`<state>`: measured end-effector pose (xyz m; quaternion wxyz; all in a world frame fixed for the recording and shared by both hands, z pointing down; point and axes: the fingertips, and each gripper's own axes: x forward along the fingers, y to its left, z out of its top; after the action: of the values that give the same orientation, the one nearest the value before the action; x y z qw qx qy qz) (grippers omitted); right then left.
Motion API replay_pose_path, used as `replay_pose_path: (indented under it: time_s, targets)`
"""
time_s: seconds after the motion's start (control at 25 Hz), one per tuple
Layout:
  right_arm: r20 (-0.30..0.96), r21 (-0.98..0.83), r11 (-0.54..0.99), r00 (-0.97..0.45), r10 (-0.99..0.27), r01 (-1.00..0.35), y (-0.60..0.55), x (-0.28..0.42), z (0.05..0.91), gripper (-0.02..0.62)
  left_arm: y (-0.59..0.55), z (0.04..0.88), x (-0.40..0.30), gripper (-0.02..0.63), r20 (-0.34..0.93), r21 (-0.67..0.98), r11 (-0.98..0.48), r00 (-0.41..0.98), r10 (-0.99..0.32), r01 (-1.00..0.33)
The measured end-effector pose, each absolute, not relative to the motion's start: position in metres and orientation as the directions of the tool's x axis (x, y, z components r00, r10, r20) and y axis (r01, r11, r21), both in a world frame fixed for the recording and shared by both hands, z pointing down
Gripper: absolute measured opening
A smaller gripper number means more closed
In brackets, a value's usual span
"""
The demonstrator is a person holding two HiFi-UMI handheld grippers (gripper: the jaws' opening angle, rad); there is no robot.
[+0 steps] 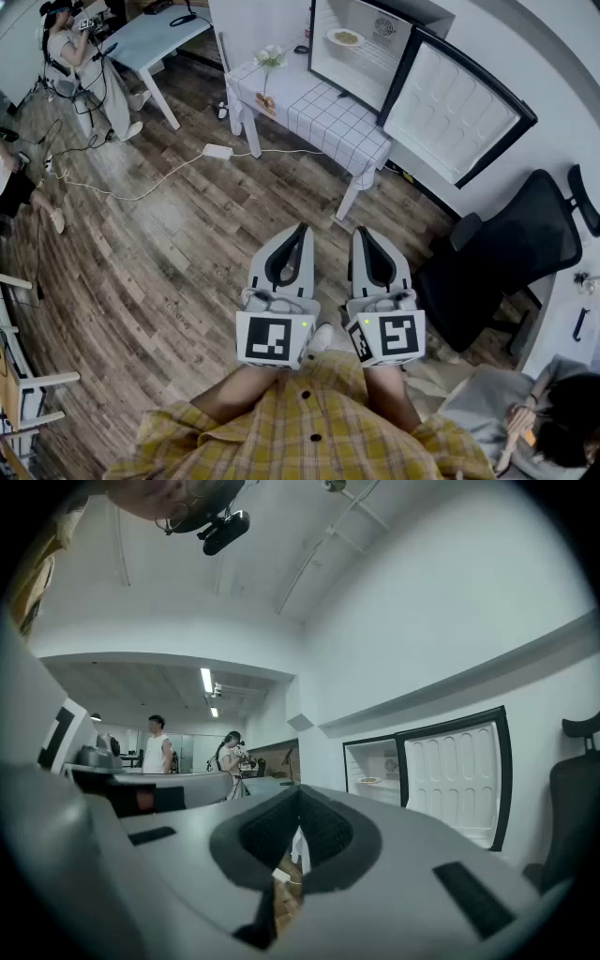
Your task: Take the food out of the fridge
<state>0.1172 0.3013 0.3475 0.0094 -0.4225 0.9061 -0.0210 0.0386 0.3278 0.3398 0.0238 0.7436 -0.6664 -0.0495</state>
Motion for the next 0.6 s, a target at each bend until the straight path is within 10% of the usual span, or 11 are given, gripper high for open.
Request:
replay_pose_path:
  time_s: [0.6]
  targets:
    - [0.011, -0.076, 0.666, -0.668, -0.744, -0.742, 0.296, 0.144, 0.354, 0.006, 0.322, 0.349, 0.064, 0.006, -0.008, 0.095, -0.089, 0.088, -0.996, -0.991]
